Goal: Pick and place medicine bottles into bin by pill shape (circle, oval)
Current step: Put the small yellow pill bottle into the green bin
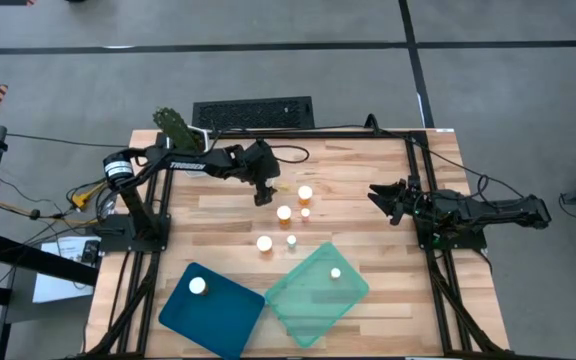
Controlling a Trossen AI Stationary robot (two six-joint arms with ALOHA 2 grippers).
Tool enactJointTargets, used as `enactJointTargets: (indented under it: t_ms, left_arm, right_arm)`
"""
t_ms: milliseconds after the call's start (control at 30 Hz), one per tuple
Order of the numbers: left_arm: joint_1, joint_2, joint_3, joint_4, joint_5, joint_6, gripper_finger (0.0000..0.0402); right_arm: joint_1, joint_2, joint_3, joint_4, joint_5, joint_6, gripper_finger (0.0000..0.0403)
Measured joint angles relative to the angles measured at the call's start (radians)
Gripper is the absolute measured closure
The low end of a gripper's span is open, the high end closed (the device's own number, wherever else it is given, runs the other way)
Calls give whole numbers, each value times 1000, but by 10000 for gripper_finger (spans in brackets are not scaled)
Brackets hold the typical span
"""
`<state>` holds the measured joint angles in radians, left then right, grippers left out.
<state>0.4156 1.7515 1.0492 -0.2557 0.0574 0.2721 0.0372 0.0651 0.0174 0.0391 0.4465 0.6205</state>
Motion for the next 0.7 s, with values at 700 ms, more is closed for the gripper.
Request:
enactJointTargets:
  t_ms: [700]
  left_arm:
    - [1,129,17,36,-44,12,105]
  right_arm:
    - [0,-1,0,-1,0,0,143]
